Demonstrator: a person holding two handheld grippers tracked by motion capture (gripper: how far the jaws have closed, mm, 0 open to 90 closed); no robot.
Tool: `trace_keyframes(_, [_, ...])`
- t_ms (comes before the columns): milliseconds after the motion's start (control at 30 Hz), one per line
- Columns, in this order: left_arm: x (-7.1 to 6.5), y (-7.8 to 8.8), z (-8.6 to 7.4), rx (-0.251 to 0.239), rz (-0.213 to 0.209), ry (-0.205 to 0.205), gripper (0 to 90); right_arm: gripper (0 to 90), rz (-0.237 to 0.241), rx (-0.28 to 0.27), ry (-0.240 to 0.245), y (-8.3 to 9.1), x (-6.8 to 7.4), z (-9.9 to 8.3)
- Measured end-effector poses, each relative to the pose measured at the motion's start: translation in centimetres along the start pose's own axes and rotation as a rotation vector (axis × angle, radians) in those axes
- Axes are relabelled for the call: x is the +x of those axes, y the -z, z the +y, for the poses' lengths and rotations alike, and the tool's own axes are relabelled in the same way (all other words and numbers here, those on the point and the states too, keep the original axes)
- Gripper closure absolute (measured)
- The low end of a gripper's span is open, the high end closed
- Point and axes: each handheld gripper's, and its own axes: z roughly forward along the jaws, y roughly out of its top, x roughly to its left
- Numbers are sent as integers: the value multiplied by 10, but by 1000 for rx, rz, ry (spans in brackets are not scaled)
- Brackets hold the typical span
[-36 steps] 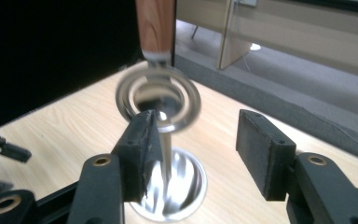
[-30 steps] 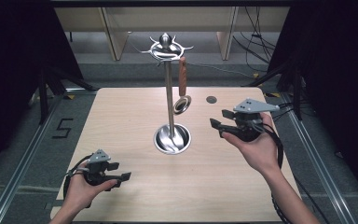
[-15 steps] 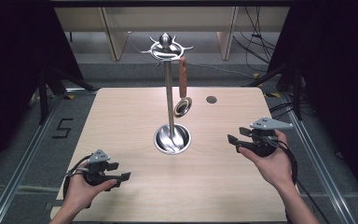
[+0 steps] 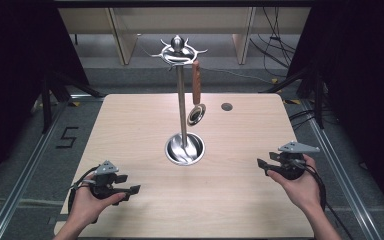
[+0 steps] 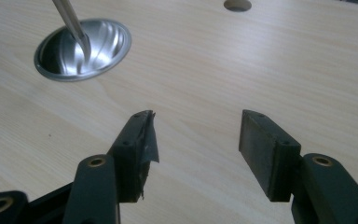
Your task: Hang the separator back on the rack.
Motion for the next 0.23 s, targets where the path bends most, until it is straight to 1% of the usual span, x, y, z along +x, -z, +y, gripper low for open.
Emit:
trace_keyframes(33, [0,0,0,1,2,1,316,456,7,17,-31,-1,2,-3])
trace_keyframes(67, [0,0,0,1,-1,1,316,456,1,12,-10,-4,-1,-6])
trace_keyframes(100, [0,0,0,1,-4,1,316,452,4,14,-2,-6,-2,-9])
trace_keyframes(133, [0,0,0,0,-4,1,316,452,-3,22,-20,-6,-2,-10])
trace_keyframes(200, [0,0,0,-2,-2,2,316,452,-2,19,-26,-6,-2,-10])
trace_keyframes(233, [0,0,1,0,0,0,316,453,-7,0,3,-8,-5,-11])
